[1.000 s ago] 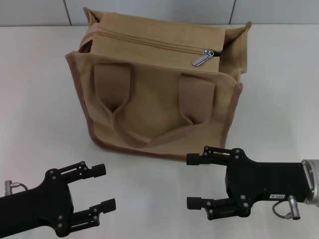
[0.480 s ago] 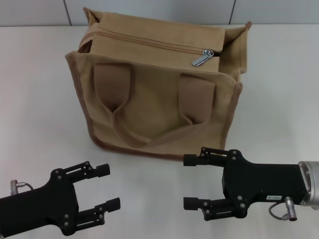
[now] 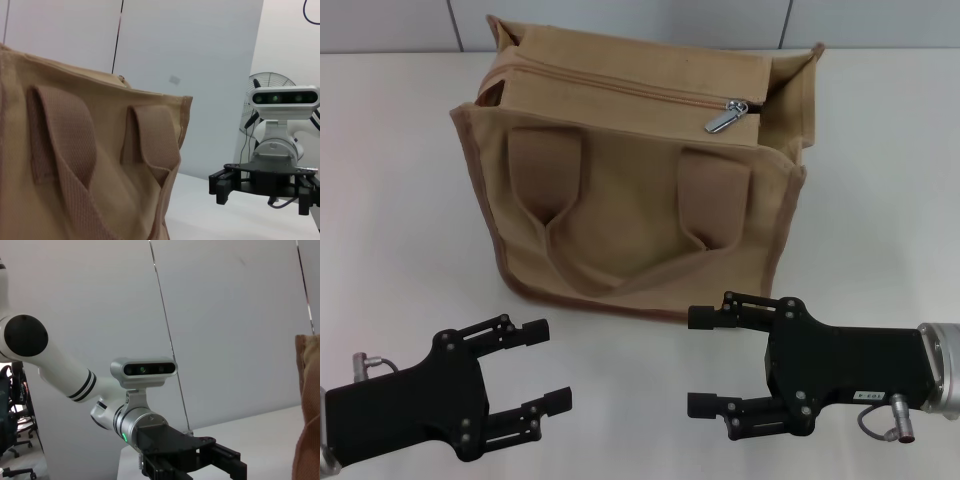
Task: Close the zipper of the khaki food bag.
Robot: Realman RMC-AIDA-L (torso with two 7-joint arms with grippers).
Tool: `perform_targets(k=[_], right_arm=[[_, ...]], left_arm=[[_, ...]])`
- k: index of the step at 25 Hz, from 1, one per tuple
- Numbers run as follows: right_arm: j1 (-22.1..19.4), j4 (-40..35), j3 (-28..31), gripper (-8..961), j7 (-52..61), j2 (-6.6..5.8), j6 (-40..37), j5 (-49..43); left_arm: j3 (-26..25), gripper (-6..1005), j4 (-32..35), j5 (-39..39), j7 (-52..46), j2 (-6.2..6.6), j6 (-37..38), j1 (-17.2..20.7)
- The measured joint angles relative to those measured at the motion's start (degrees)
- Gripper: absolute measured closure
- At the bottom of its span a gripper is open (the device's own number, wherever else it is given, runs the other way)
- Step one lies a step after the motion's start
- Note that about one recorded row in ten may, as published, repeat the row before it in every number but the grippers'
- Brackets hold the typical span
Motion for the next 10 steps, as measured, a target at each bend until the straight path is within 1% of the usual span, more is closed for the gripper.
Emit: perform_targets(k=[10], right_arm=[[0.01, 0.22, -0.05, 120, -0.2, 0.03, 0.26, 1.32]], left_arm=[[0.1, 270, -0.21, 0.12, 0.07, -0.1, -1.13, -0.85]])
